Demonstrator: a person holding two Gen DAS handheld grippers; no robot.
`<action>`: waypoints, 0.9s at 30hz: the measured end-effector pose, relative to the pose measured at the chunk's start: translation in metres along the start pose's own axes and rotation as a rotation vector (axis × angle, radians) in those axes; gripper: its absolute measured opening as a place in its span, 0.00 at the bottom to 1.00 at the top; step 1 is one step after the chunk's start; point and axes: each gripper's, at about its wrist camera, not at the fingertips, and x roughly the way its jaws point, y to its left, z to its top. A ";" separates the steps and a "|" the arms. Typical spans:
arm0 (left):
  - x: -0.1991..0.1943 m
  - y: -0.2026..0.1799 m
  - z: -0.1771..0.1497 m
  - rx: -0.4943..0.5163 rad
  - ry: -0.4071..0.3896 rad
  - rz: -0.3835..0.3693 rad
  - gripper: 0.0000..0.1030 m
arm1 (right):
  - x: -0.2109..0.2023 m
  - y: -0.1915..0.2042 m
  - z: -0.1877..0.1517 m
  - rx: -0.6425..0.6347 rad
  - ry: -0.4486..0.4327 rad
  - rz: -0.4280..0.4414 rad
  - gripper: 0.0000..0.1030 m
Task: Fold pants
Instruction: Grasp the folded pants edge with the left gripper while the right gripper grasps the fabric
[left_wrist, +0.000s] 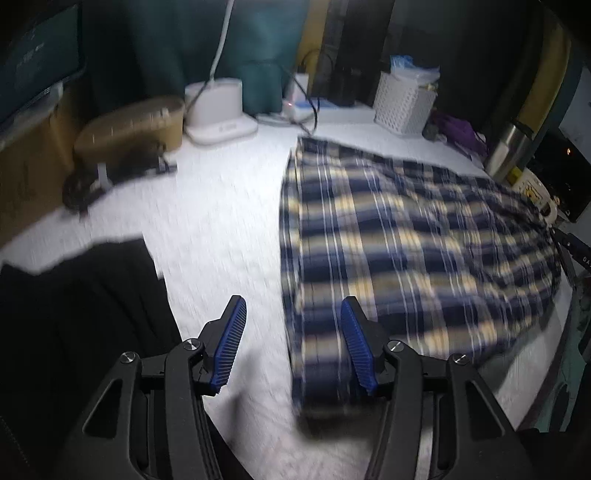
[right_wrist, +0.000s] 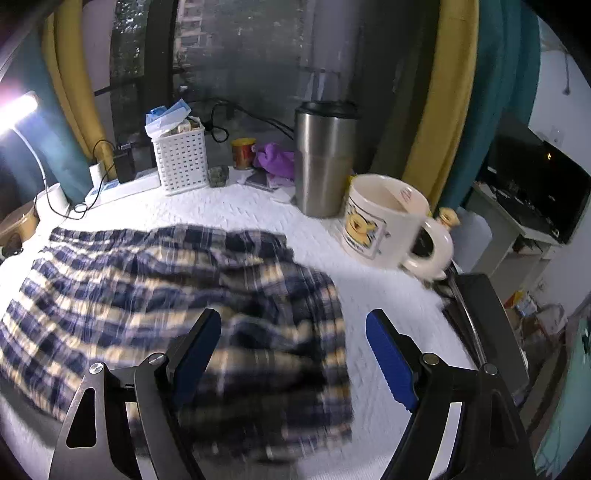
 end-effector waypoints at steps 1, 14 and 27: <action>0.000 -0.001 -0.006 -0.002 0.006 -0.002 0.52 | -0.002 -0.003 -0.004 0.004 0.004 -0.002 0.80; 0.000 -0.011 -0.036 -0.064 0.061 -0.022 0.52 | 0.008 -0.037 -0.053 0.160 0.094 0.071 0.80; -0.002 -0.043 -0.046 0.061 0.016 0.030 0.08 | 0.025 -0.026 -0.056 0.250 0.081 0.187 0.47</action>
